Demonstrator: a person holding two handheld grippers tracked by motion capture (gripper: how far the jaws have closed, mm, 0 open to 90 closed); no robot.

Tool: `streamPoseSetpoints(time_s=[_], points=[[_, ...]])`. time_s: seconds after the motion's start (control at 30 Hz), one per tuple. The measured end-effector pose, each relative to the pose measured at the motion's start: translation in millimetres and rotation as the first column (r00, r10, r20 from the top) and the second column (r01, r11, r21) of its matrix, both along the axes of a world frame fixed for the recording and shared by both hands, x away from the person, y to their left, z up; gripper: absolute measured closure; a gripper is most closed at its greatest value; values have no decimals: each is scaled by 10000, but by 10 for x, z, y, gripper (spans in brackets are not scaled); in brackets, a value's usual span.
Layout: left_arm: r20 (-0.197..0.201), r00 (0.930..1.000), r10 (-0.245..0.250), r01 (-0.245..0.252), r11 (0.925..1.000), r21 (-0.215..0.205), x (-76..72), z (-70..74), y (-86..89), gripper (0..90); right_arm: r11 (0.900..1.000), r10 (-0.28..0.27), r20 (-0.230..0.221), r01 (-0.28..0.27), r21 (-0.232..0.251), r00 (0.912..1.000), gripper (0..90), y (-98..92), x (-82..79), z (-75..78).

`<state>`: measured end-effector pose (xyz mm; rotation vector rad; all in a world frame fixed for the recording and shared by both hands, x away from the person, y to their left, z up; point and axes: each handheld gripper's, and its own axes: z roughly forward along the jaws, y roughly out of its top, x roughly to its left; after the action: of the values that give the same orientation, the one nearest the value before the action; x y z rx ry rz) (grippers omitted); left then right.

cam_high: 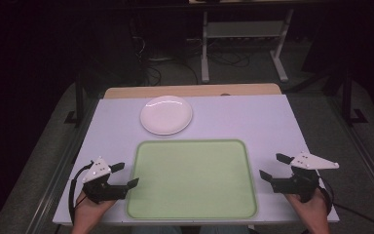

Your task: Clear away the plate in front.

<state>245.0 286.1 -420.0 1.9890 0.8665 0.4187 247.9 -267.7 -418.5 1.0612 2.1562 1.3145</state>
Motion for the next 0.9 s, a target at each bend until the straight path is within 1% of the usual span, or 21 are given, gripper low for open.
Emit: streamPoseSetpoints(time_s=[0.13, 0.23, 0.37, 0.43, 0.57, 0.7, 0.77, 0.9], points=[[-64, 10000, -14, 14, 10000, 18, 15, -3, -21, 219, 10000, -53, 37, 53, 22, 10000, 136, -25, -9, -1], [-18, 10000, -1, 1, 9999, 113, 14, 6, -25, 227, 9999, -96, 32, 95, 85, 9999, 136, -38, -8, 1], [-114, 9999, 70, -70, 10000, -42, 26, 0, -8, 233, 9999, -126, -56, 126, 99, 9999, 136, -39, -1, -13], [-149, 9998, 92, -93, 9999, -75, 32, -3, -13, 233, 9999, -104, -11, 104, 82, 9999, 136, -41, 0, -10], [-167, 9999, 12, -13, 10000, -60, 34, -2, -29, 236, 9998, -127, 115, 125, 145, 9999, 136, -49, -5, 13], [-212, 9998, -44, 41, 9998, -172, 29, -5, -36, 238, 9998, -148, 74, 147, 149, 9999, 136, -48, 1, 11], [-216, 9997, -90, 87, 9999, -129, 27, 4, -39, 239, 9998, -151, 84, 150, 139, 9999, 136, -48, 3, 14], [-194, 9998, -87, 81, 9995, -302, 17, 29, -32, 246, 9998, -149, 100, 148, 114, 9998, 136, -47, 4, 17]])
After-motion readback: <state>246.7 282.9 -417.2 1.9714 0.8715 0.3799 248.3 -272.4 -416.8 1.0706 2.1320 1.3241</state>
